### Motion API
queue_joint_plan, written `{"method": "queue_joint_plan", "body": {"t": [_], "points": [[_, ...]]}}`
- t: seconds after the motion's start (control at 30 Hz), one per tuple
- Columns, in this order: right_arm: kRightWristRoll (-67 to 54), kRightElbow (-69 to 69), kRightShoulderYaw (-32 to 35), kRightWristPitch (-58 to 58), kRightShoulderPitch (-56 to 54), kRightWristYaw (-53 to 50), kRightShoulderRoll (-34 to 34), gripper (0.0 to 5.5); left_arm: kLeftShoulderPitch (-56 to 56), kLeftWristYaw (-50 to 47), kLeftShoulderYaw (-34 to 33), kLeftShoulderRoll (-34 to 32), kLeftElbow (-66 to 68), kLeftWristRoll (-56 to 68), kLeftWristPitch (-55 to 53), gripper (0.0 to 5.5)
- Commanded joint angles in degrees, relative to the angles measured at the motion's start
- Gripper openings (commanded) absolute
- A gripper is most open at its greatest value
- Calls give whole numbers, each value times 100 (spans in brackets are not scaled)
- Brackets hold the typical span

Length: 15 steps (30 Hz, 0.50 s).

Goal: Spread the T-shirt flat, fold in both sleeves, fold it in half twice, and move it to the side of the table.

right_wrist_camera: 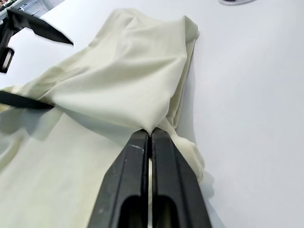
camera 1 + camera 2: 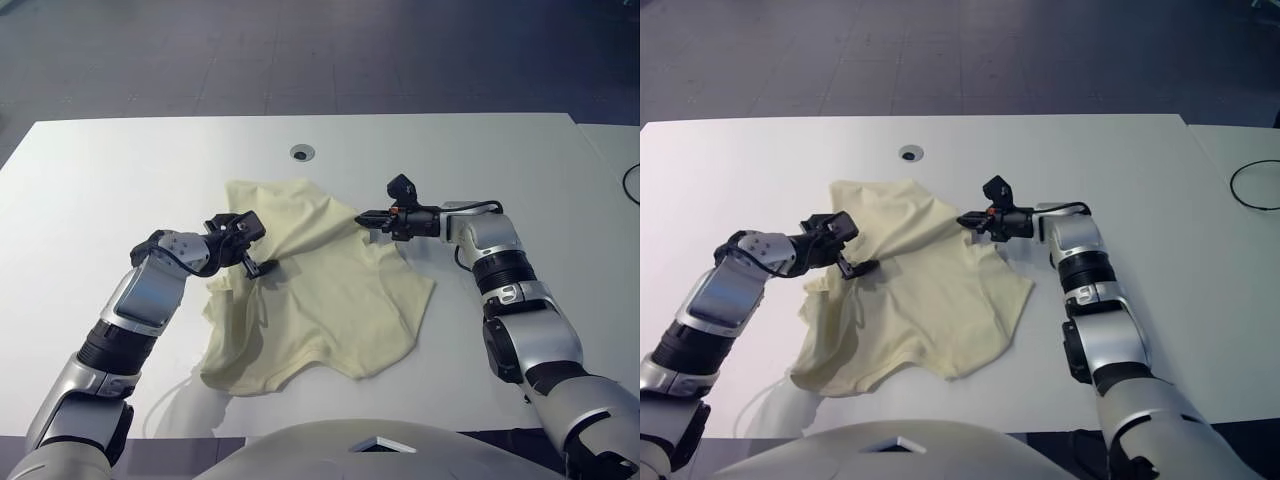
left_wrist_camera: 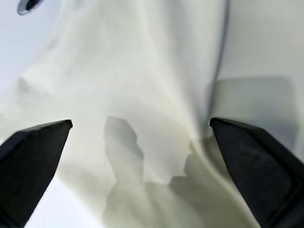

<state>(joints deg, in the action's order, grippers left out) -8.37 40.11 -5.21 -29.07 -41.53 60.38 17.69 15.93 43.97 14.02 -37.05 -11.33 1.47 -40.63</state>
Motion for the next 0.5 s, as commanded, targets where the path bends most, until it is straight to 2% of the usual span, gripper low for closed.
{"method": "queue_joint_plan", "body": {"t": [0.03,0.13,0.2,0.37,0.5], "points": [[-43,-209,-9,-119,89,-77,45,2,176,245,-1019,544,-691,1421,-1145,540],[-52,-253,2,-149,106,-101,73,2,457,253,-1676,719,-909,2281,-1841,540],[-53,-286,17,-157,116,-133,83,2,532,33,-1724,582,-712,2172,-1792,540],[-141,-705,43,-329,156,-197,103,2,178,-704,-843,-220,467,571,-453,540],[-325,-1483,38,-662,267,-266,100,2,-145,-873,-406,-312,979,-25,227,540]]}}
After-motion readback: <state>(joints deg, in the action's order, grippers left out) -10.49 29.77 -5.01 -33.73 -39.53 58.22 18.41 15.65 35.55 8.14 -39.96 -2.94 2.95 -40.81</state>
